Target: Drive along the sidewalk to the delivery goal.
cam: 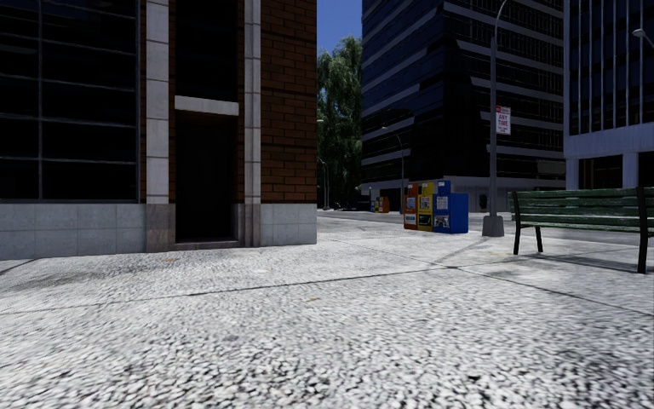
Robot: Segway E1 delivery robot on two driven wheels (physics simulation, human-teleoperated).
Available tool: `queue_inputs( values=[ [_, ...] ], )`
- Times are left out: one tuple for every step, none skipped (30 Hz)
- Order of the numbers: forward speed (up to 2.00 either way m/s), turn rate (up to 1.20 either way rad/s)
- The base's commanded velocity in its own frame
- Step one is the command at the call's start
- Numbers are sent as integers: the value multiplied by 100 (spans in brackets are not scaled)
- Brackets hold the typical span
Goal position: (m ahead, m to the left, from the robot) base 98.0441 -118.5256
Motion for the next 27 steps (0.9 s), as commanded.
queue_inputs(
  values=[
    [0,6],
    [0,13],
    [0,16],
    [0,16],
    [0,17],
    [0,17],
    [0,17],
    [0,17],
    [0,16],
    [0,12],
    [0,9],
    [0,5],
    [0,5],
    [0,3],
    [0,2],
    [0,2],
    [0,2],
    [0,2],
    [0,2],
    [0,7],
    [0,9],
    [0,9],
    [0,10],
    [0,10],
    [0,10],
    [0,10],
    [0,10]
  ],
)
